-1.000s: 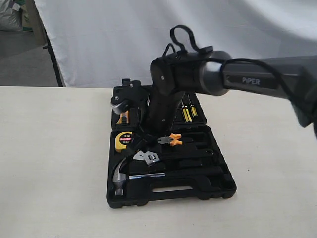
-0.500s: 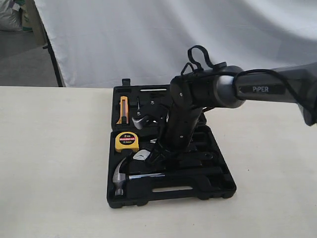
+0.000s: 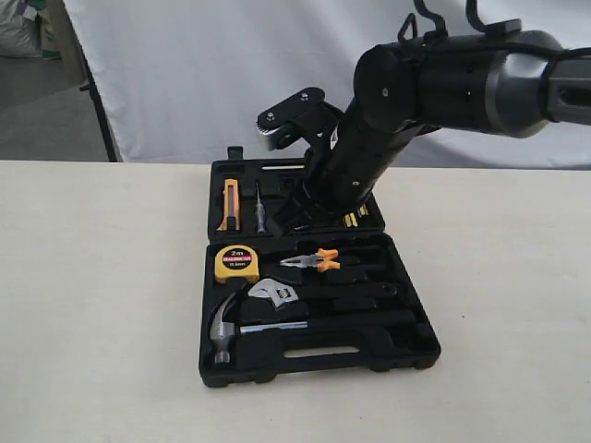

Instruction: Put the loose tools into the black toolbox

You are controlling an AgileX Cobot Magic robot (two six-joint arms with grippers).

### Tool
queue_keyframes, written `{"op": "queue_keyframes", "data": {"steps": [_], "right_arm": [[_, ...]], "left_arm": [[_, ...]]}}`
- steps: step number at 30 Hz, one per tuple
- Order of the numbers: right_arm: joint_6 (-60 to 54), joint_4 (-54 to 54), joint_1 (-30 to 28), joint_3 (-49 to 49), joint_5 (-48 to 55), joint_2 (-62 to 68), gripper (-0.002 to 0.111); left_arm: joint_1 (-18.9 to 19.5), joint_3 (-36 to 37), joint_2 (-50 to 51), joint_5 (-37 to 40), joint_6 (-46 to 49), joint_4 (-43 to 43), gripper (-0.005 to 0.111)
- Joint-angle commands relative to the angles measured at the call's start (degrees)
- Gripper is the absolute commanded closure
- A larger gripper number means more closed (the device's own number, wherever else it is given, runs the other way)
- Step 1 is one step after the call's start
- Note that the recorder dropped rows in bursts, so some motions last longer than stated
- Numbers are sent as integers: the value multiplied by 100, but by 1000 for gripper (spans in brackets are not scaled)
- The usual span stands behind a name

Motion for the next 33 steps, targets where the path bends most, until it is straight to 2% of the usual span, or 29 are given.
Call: {"op": "queue_keyframes", "data": {"steps": [1,8,12,15,23,33], "right_arm": [[187,-44,-32,-4,85,-58,109],[316,-44,-32,8,612,-71,109],[469,-44,-32,443,373,-345,109],[639,-44,-32,1031,-173,-733,109],[1645,493,-32,3043,-3167,-1833,109],[1937,720,-21,5018,-4558,-2898,109]], "left_arm": [[145,-15,-18,-41,-27,25,106],[145,-15,-18,-41,-27,25,106],[145,-15,-18,-41,-27,25,106],[145,-15,-18,-41,-27,25,106],[145,-15,-18,-41,-27,25,106],[145,-15,-18,-41,-27,25,106]]}}
